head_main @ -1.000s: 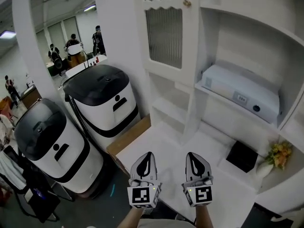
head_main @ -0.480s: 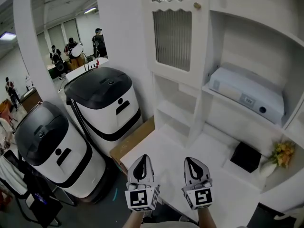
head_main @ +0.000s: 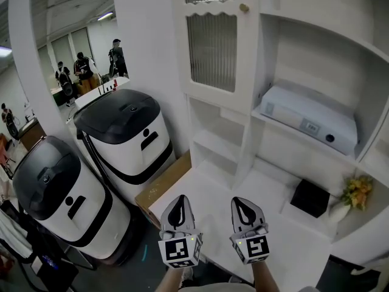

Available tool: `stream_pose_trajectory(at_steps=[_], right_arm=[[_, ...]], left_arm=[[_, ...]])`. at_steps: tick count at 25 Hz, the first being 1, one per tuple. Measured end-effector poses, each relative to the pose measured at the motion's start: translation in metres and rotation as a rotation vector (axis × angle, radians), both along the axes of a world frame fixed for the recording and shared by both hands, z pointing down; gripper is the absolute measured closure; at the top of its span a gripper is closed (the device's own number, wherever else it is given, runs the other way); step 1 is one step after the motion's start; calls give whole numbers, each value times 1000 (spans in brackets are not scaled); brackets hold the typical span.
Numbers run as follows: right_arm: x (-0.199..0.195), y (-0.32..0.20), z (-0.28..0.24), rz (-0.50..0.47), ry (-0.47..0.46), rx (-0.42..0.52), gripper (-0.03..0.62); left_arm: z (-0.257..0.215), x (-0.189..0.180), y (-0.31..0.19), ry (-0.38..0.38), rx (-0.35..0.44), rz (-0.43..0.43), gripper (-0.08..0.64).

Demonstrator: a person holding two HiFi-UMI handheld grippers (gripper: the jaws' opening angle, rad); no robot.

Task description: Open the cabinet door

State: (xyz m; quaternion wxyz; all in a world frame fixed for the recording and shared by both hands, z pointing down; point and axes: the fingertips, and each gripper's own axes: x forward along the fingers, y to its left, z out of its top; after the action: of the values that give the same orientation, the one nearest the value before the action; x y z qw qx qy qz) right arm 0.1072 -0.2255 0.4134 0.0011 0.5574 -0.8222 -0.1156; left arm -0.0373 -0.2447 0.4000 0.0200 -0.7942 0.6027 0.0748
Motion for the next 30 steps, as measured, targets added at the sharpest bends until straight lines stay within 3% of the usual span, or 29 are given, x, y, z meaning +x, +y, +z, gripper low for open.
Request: stream_pose_trajectory(at_steps=[9,15,18,24,30], right_arm=[[4,-16,-9,23,-6,14,592],[-11,-40,-30,-74,-57,-12,594],[-20,-51,-71,-104,-29,63,535],[-25,-71,-190,-77,41,311,526],[-18,-97,-296,45,236,498,506]], left_arm=[[-2,12,-16,-5,7,40,555],[-23,18,-41,-26,25,82,554],[-43,20,-54,-38,60,98,554],[-99,12,-78,-50,159,109,554],[-127,16,-91,-44,220,146,554]])
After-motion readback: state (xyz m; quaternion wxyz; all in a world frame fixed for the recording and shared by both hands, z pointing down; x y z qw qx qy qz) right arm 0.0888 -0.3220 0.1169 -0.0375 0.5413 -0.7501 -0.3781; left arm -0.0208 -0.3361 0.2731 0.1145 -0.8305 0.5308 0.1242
